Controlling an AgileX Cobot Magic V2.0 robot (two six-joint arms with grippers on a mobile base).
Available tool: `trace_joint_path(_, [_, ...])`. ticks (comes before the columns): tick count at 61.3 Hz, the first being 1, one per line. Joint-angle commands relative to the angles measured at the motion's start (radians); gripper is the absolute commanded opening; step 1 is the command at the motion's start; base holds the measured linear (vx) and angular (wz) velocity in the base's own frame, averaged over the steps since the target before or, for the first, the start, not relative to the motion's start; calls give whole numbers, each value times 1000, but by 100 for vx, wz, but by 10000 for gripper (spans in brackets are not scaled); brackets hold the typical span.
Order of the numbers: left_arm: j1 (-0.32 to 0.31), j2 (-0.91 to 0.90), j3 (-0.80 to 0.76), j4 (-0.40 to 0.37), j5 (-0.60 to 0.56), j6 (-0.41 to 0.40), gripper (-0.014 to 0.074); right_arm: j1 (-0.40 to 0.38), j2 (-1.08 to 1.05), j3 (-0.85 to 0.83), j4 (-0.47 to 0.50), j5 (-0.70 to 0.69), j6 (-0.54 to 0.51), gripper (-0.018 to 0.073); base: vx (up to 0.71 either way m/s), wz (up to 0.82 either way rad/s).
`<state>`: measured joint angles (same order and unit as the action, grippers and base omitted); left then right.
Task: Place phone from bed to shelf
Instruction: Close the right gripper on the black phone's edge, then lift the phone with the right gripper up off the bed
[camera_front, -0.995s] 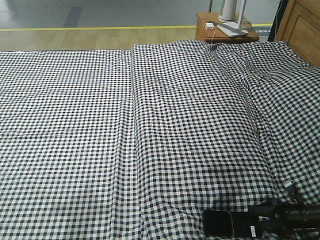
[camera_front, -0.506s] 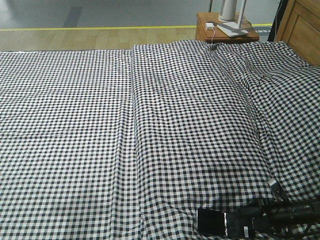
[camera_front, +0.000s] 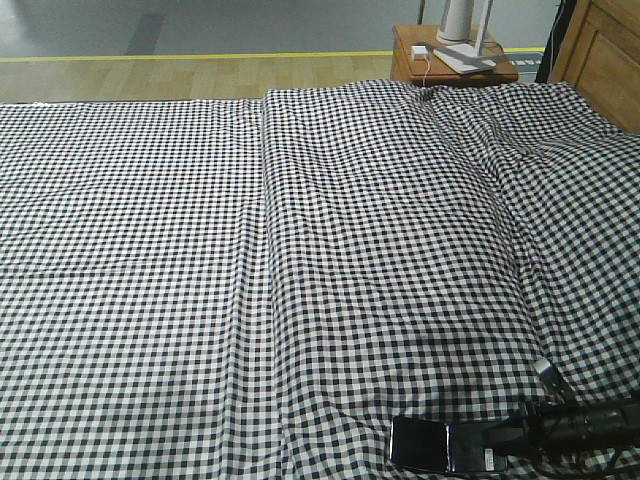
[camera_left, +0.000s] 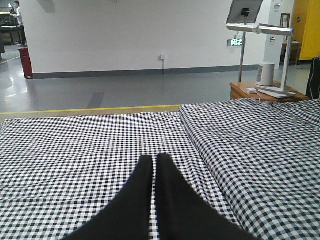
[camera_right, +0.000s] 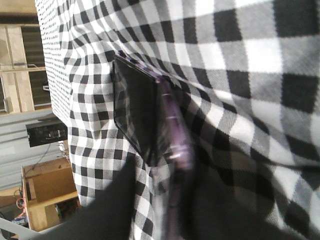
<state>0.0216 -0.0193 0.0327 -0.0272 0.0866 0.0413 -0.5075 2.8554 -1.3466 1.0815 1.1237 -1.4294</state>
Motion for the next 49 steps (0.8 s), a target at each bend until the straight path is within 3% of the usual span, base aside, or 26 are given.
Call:
trace_joint_path(1, [-5, -6, -25, -10, -71, -9, 1, 4, -49, -3, 7, 165, -24, -15, 0, 0])
trace_joint_path(24, [-5, -6, -25, -10, -71, -9, 1, 6, -132, 10, -14, 166, 23, -4, 0, 0])
trace_joint_path(36, [-5, -6, -25, -10, -71, -9, 1, 6, -231, 125, 21, 166, -79, -3, 0, 0])
trace_joint_path(49, [-5, -6, -25, -10, -71, -9, 1, 6, -359, 207, 29, 166, -85, -3, 0, 0])
